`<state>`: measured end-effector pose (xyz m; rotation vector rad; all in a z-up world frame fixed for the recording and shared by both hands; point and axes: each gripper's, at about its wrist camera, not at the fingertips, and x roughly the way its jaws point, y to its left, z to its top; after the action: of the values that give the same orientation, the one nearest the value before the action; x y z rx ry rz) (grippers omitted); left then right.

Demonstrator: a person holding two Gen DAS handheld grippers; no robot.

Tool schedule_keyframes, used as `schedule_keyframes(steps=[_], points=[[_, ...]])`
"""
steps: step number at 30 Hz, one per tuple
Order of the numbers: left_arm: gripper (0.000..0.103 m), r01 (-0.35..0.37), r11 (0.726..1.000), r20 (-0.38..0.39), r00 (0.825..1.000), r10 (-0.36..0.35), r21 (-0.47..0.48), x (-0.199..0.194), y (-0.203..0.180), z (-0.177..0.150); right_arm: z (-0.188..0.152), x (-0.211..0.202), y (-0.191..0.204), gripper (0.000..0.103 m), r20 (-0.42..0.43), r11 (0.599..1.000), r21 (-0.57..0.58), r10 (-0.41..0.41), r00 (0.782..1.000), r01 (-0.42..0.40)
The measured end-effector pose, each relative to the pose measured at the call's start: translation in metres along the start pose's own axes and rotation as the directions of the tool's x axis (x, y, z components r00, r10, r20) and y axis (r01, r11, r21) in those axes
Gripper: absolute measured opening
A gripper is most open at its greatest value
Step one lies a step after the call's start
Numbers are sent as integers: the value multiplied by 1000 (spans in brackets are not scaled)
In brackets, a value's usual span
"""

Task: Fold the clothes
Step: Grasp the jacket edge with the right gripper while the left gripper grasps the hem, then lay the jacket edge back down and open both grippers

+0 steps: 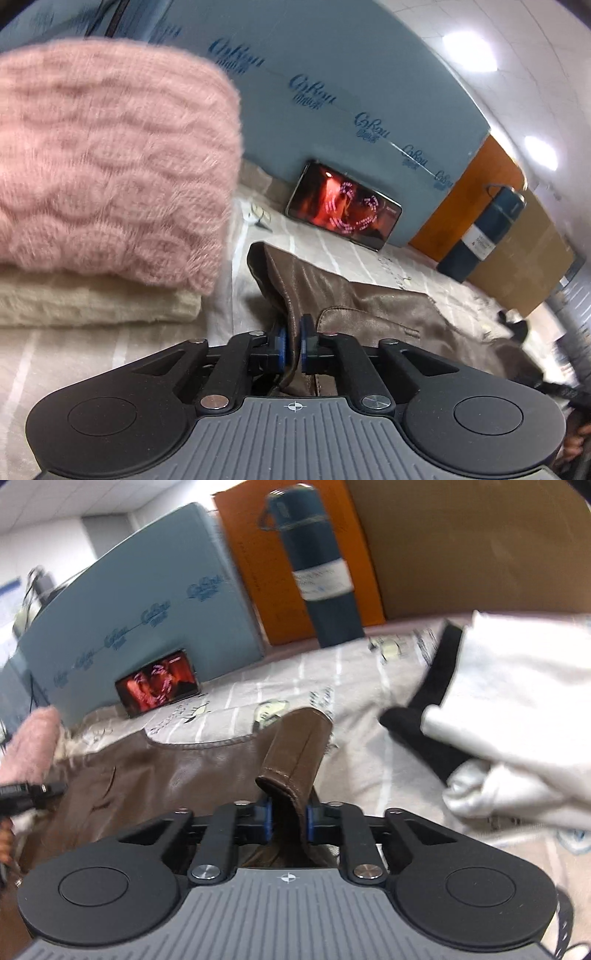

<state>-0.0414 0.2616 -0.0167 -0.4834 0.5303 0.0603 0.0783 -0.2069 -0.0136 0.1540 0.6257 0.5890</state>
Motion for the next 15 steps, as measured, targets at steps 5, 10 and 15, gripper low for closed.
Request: schedule_keyframes(steps=[5,10,15], points=[[2,-67,992,104,993,56,108,-12,-19,1,9,3,20,8,62,989,-137,-52,997,60],[3,-90,992,55,995,85,93,-2,-10,5,16,28,30,11,23,977,-191,-93,995,96],[23,-119,987,0,993,119,109,-1,-7,6,12,39,27,40,2,957,-234,-179,984,174]])
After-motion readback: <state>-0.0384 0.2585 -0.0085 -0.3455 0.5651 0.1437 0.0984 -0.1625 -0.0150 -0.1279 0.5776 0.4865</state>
